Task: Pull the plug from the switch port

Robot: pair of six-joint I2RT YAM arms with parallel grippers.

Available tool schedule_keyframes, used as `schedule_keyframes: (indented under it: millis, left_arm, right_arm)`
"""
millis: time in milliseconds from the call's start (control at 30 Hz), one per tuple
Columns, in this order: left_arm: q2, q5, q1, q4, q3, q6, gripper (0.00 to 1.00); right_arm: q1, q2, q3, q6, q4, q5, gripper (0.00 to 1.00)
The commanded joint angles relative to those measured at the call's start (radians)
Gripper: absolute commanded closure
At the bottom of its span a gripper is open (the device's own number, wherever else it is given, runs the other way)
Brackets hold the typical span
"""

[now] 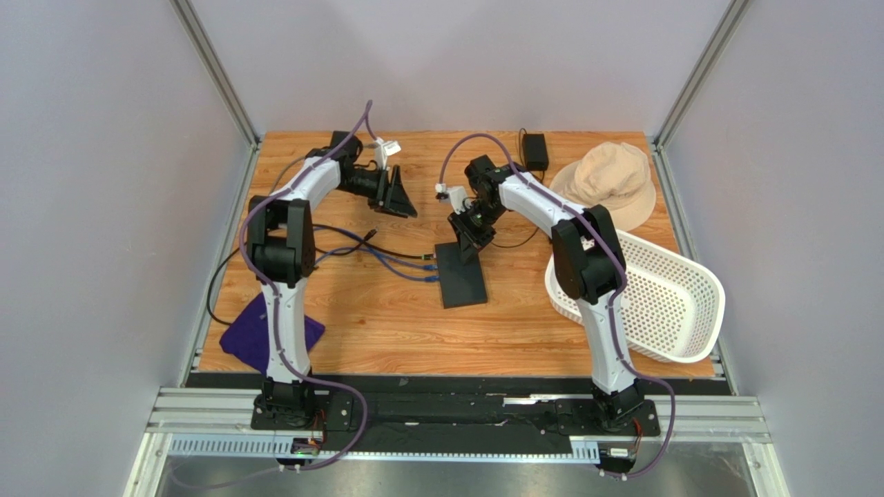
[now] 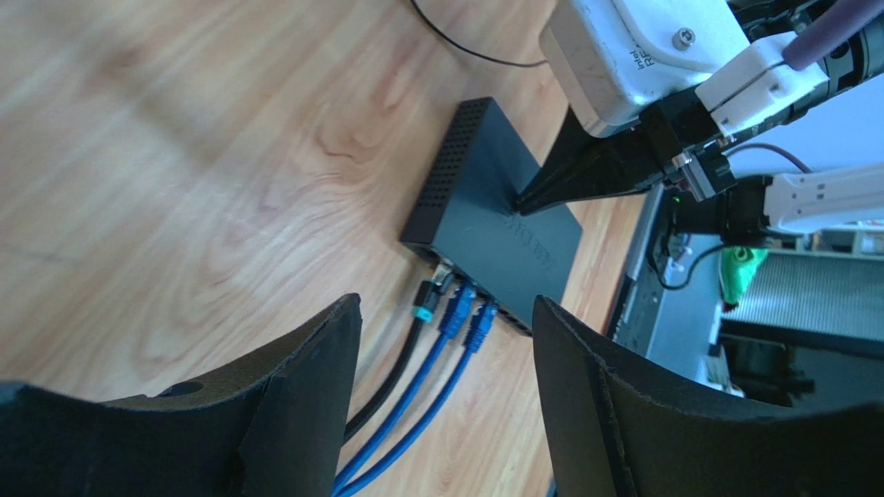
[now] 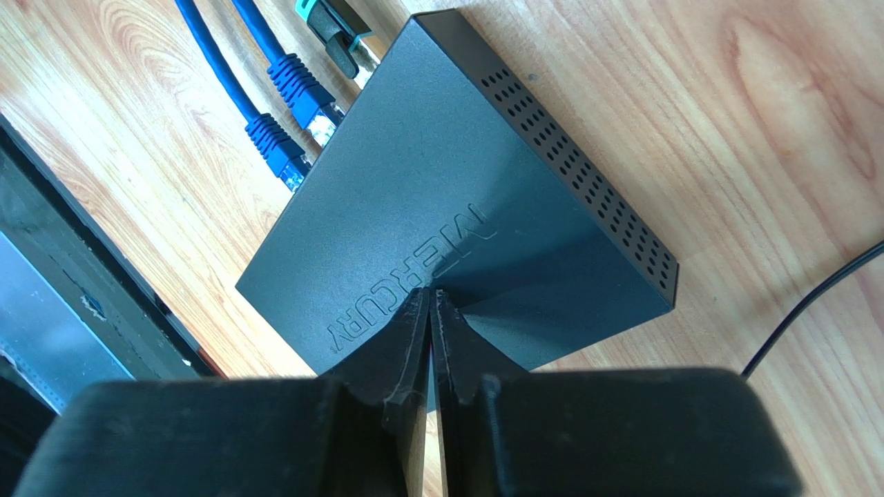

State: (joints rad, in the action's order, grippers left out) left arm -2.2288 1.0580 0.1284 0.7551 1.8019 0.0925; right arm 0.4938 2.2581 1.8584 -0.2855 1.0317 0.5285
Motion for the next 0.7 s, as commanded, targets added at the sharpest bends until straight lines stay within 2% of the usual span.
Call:
schedule_keyframes:
  millis: [0, 67, 300, 667]
  left_arm:
    - [-0.064, 0.060, 0.043, 0.246, 0.117, 0.205, 0.31]
    - [-0.101, 0.033, 0.059, 0.295, 0.134, 0.236, 0.33]
    - [-0.158, -0.023, 0.082, 0.293, 0.137, 0.224, 0.35]
    - [-0.190, -0.019, 0.125, 0.297, 0.116, 0.233, 0.39]
  right_arm:
    - [-0.004, 0.037, -0.027, -0.035, -0.015, -0.110, 0.90]
    - [-0.004, 0.038, -0.025, -0.035, -0.015, -0.107, 0.90]
    - [-0.004, 0.046, -0.025, -0.035, -0.016, -0.108, 0.89]
    - [-0.008, 0.057, -0.025, -0.030, -0.012, -0.091, 0.89]
